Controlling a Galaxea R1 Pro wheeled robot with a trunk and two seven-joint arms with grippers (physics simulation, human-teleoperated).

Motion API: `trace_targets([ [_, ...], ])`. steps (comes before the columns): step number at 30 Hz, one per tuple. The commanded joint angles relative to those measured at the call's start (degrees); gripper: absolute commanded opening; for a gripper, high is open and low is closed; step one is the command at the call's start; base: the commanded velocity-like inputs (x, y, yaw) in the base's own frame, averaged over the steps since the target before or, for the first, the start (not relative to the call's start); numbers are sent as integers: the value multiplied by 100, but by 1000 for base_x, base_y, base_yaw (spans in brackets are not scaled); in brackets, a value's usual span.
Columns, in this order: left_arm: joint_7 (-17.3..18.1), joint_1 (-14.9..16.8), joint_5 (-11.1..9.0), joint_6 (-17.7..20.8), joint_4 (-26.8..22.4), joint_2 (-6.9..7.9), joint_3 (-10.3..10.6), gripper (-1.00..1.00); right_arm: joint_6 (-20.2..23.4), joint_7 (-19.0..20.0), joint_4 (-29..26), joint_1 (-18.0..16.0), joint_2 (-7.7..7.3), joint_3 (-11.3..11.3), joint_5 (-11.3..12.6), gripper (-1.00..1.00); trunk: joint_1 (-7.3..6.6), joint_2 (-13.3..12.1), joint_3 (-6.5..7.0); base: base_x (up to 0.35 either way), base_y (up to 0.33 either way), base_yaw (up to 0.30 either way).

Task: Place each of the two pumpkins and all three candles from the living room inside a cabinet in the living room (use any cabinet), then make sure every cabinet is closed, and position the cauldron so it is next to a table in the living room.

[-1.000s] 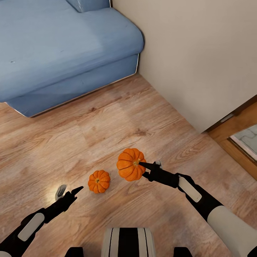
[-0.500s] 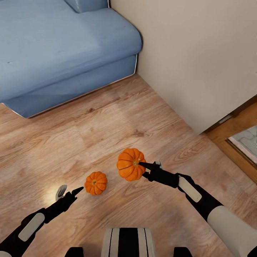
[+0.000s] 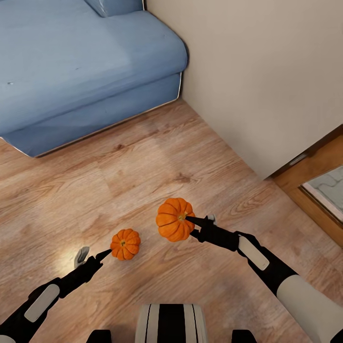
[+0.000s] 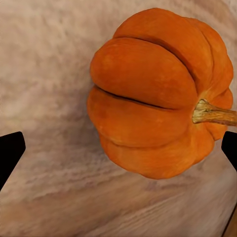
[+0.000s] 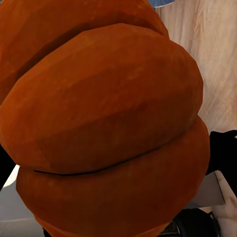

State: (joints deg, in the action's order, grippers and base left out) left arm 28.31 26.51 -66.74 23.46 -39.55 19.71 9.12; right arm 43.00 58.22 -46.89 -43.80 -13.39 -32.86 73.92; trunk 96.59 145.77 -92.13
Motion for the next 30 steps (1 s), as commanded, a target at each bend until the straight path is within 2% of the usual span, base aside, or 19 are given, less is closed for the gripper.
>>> trace_targets([
  [1, 0, 3, -59, 27, 5, 6, 20, 100, 34, -16, 3, -1, -5, -20, 57, -100, -1, 1, -3, 0, -4, 0],
  [11, -9, 3, -57, 27, 9, 6, 16, 100, 34, -35, 0, 3, -5, -18, 55, -100, -1, 1, -3, 87, -61, 0],
  [30, -9, 3, -59, 27, 28, 6, 8, 100, 33, -53, -4, 3, -5, -18, 53, -100, -1, 1, -3, 16, -29, 0],
])
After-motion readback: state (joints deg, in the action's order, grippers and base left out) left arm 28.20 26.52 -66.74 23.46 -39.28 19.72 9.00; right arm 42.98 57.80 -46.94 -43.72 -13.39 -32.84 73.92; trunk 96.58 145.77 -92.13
